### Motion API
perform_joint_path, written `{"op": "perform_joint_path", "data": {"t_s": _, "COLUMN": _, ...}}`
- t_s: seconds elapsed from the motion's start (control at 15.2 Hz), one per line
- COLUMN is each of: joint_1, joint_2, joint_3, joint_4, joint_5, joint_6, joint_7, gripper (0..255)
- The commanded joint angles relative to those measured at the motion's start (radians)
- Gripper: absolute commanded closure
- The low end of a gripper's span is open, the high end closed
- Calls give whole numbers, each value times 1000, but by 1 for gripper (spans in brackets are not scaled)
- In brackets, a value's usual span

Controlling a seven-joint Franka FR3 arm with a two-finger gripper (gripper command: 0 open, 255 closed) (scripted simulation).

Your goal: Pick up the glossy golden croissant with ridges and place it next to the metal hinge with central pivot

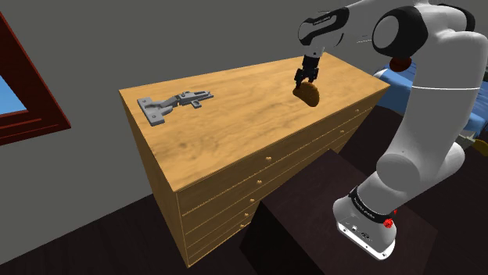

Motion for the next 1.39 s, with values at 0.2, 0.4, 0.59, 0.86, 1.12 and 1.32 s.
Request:
{"op": "perform_joint_path", "data": {"t_s": 0.2, "joint_1": 0, "joint_2": 0, "joint_3": 0, "joint_4": -1, "joint_5": 0, "joint_6": 1, "joint_7": 0, "gripper": 255}}
{"op": "perform_joint_path", "data": {"t_s": 0.4, "joint_1": 0, "joint_2": 0, "joint_3": 0, "joint_4": 0, "joint_5": 0, "joint_6": 0, "joint_7": 0, "gripper": 255}}
{"op": "perform_joint_path", "data": {"t_s": 0.59, "joint_1": 0, "joint_2": 0, "joint_3": 0, "joint_4": 0, "joint_5": 0, "joint_6": 0, "joint_7": 0, "gripper": 255}}
{"op": "perform_joint_path", "data": {"t_s": 0.86, "joint_1": 0, "joint_2": -6, "joint_3": -1, "joint_4": 5, "joint_5": -2, "joint_6": -10, "joint_7": 1, "gripper": 255}}
{"op": "perform_joint_path", "data": {"t_s": 1.12, "joint_1": 2, "joint_2": -26, "joint_3": -4, "joint_4": 29, "joint_5": -7, "joint_6": -54, "joint_7": 4, "gripper": 255}}
{"op": "perform_joint_path", "data": {"t_s": 1.32, "joint_1": 2, "joint_2": -40, "joint_3": -5, "joint_4": 50, "joint_5": -11, "joint_6": -88, "joint_7": 6, "gripper": 255}}
